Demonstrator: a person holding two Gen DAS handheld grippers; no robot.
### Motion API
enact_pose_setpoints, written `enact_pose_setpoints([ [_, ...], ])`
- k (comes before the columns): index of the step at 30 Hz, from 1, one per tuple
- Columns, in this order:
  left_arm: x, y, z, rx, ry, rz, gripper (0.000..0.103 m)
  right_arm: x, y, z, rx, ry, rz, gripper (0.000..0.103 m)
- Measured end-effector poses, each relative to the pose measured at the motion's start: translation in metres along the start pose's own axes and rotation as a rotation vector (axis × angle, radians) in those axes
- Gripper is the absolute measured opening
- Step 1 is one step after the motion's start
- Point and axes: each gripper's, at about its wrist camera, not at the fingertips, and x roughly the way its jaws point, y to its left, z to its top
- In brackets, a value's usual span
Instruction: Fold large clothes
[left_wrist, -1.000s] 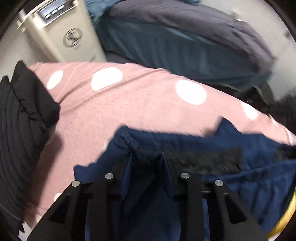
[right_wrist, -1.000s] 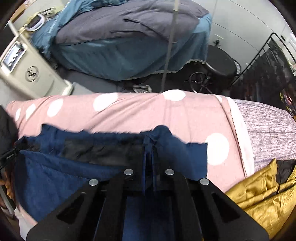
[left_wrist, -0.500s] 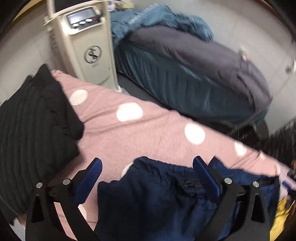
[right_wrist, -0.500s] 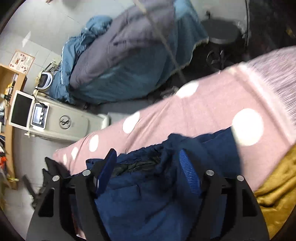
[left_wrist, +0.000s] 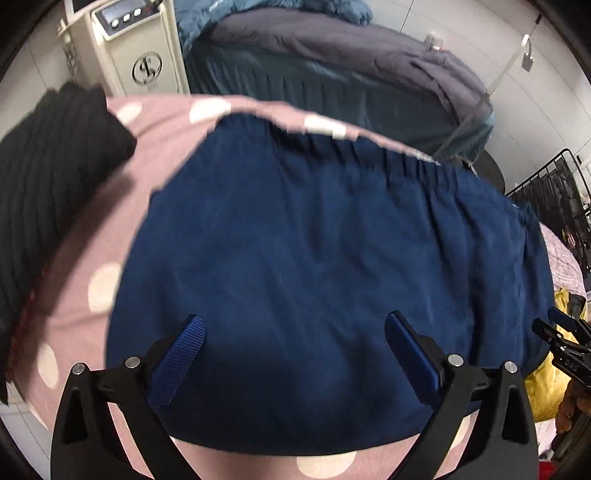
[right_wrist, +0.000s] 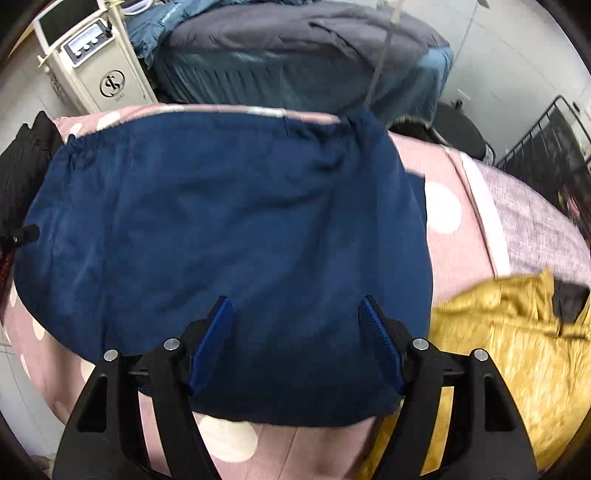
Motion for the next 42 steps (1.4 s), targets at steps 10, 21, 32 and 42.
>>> enact_pose_setpoints([
  [10, 0.078, 0.054, 0.028, -0.165, 0.193, 0.048, 0.098, 0.049, -0.007, 0.023, -0.002, 0.122, -0.044, 0.076],
  [21, 0.11, 0.06, 0.036, -0.182, 0.278, 0.054, 0.099, 0.122, 0.005, 0.05, -0.058, 0.295, -0.138, 0.083],
  [32, 0.106, 0.037, 0.035, -0.162, 0.264, 0.095, 0.099, 0.117, -0.004, 0.037, -0.058, 0.243, -0.136, 0.085],
  [42, 0.031, 0.009, -0.008, -0.069, 0.141, 0.11, 0.097, 0.043, -0.024, -0.002, -0.034, 0.08, -0.067, 0.092],
])
